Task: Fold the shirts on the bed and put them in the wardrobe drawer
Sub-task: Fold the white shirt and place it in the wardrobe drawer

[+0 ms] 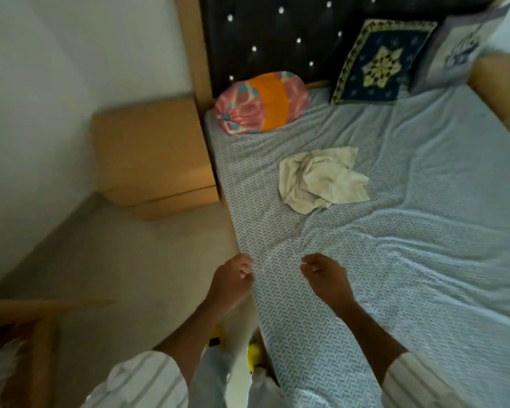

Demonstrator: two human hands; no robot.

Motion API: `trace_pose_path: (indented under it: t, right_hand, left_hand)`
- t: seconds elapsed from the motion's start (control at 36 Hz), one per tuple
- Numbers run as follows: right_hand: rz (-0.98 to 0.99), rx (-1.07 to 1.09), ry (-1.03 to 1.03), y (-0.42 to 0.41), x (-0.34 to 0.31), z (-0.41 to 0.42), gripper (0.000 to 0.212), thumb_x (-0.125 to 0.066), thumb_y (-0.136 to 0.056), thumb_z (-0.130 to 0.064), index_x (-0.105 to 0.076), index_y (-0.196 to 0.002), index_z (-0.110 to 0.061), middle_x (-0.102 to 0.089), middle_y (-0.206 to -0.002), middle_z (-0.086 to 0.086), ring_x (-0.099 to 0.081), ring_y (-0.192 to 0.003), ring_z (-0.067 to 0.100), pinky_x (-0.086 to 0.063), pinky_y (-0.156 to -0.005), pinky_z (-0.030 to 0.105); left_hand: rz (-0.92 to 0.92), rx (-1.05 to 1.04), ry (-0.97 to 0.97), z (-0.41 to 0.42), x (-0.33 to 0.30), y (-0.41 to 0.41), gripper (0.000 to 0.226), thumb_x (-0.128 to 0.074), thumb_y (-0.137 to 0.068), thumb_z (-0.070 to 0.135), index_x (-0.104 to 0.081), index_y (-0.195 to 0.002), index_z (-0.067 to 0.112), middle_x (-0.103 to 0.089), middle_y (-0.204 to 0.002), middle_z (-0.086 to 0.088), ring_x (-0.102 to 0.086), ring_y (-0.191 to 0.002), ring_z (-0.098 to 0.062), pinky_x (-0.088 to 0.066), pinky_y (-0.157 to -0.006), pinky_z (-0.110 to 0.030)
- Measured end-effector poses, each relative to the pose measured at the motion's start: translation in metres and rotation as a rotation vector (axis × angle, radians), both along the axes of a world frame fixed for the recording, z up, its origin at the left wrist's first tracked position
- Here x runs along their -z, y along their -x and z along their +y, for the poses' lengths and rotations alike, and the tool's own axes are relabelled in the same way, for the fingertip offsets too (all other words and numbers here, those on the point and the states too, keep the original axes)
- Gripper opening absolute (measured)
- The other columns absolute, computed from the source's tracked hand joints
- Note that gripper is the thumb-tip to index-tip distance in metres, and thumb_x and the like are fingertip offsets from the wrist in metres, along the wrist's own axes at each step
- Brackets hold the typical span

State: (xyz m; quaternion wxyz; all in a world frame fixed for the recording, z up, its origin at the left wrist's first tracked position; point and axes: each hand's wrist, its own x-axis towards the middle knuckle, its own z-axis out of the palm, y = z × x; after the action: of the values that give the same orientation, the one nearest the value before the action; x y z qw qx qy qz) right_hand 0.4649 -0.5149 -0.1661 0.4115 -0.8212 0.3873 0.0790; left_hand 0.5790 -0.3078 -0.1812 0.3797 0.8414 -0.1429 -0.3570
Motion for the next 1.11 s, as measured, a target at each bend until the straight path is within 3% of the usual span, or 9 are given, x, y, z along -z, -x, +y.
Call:
trace_pose_path:
  t: [0.08, 0.19, 0.31, 0.42, 0.53, 0.69, 0.83, 0.97, 1.11]
  right_hand:
    - [0.022, 0.050, 0.015, 0.000, 0.039, -0.026, 0.013, -0.071, -0.090, -0.025, -0.073, -0.103, -0.023, -0.069, -0.083, -0.011, -0.057, -0.067, -0.011, -0.049, -0.080, 0.017]
    - [0.041, 0.084, 0.063, -0.020, 0.115, -0.055, 0.017, -0.070, -0.089, -0.029, -0.074, -0.104, -0.022, -0.071, -0.090, -0.008, -0.061, -0.073, -0.001, -0.045, -0.078, 0.014]
    - [0.037, 0.037, 0.147, -0.060, 0.192, -0.081, 0.019, -0.068, -0.089, -0.026, -0.074, -0.105, -0.019, -0.075, -0.100, -0.001, -0.065, -0.086, 0.007, -0.038, -0.072, 0.010]
    - [0.038, -0.043, 0.232, -0.108, 0.261, -0.114, 0.028, -0.070, -0.087, -0.025, -0.070, -0.115, -0.019, -0.074, -0.111, 0.004, -0.069, -0.103, 0.023, -0.051, -0.095, 0.035]
    - [0.022, -0.087, 0.352, -0.156, 0.312, -0.148, 0.044, -0.069, -0.089, -0.026, -0.060, -0.131, -0.015, -0.063, -0.129, 0.011, -0.058, -0.120, 0.029, -0.039, -0.101, 0.031]
    - [0.029, -0.092, 0.514, -0.196, 0.360, -0.173, 0.055, -0.060, -0.092, -0.033, -0.048, -0.142, -0.014, -0.050, -0.140, 0.019, -0.050, -0.127, 0.041, -0.043, -0.103, 0.044]
    - [-0.054, -0.059, 0.612, -0.196, 0.369, -0.172, 0.029, -0.049, -0.094, -0.019, -0.070, -0.112, -0.009, -0.067, -0.117, 0.020, -0.061, -0.112, 0.040, -0.049, -0.091, 0.041]
    - [-0.233, -0.141, 0.606, -0.169, 0.353, -0.155, 0.034, -0.050, -0.098, -0.021, -0.064, -0.124, -0.004, -0.067, -0.116, 0.025, -0.061, -0.108, 0.043, -0.048, -0.092, 0.045]
    - [-0.477, -0.156, 0.461, -0.100, 0.311, -0.130, 0.024, -0.050, -0.099, -0.024, -0.062, -0.113, -0.008, -0.067, -0.088, 0.018, -0.064, -0.083, 0.034, -0.045, -0.069, 0.037]
  left_hand:
    - [0.030, 0.075, -0.008, -0.035, 0.043, -0.005, 0.028, -0.065, -0.089, 0.014, -0.064, -0.117, 0.019, -0.069, -0.110, 0.001, -0.066, -0.099, -0.011, -0.048, -0.083, -0.017]
    - [0.046, 0.126, -0.042, -0.075, 0.124, -0.015, 0.030, -0.066, -0.090, 0.016, -0.063, -0.119, 0.020, -0.069, -0.117, -0.002, -0.068, -0.093, -0.016, -0.054, -0.079, -0.023]
    - [-0.048, 0.203, -0.101, -0.099, 0.207, -0.022, 0.047, -0.066, -0.091, 0.022, -0.056, -0.137, 0.017, -0.060, -0.138, -0.003, -0.058, -0.123, -0.020, -0.042, -0.106, -0.028]
    - [-0.128, 0.289, -0.131, -0.110, 0.277, -0.033, 0.066, -0.066, -0.091, 0.023, -0.039, -0.151, 0.016, -0.040, -0.155, -0.004, -0.038, -0.141, -0.021, -0.026, -0.118, -0.031]
    - [-0.303, 0.356, -0.196, -0.112, 0.324, -0.039, 0.060, -0.067, -0.084, 0.017, -0.050, -0.142, 0.020, -0.051, -0.141, -0.002, -0.043, -0.131, -0.022, -0.041, -0.107, -0.040]
    - [-0.465, 0.384, -0.233, -0.127, 0.340, -0.050, 0.031, -0.075, -0.076, 0.013, -0.063, -0.105, 0.013, -0.058, -0.113, -0.004, -0.050, -0.114, -0.024, -0.051, -0.086, -0.039]
    - [-0.446, 0.389, -0.269, -0.138, 0.349, -0.058, 0.035, -0.076, -0.077, 0.012, -0.061, -0.109, 0.010, -0.054, -0.118, -0.005, -0.049, -0.115, -0.022, -0.050, -0.091, -0.038]
    - [-0.339, 0.263, -0.132, -0.122, 0.344, -0.043, 0.040, -0.071, -0.089, 0.022, -0.063, -0.127, 0.012, -0.057, -0.130, -0.005, -0.054, -0.119, -0.022, -0.044, -0.099, -0.030]
    - [-0.199, 0.086, 0.053, -0.091, 0.301, 0.013, 0.055, -0.067, -0.094, 0.024, -0.048, -0.146, 0.023, -0.052, -0.145, 0.004, -0.049, -0.123, -0.007, -0.033, -0.102, -0.012]
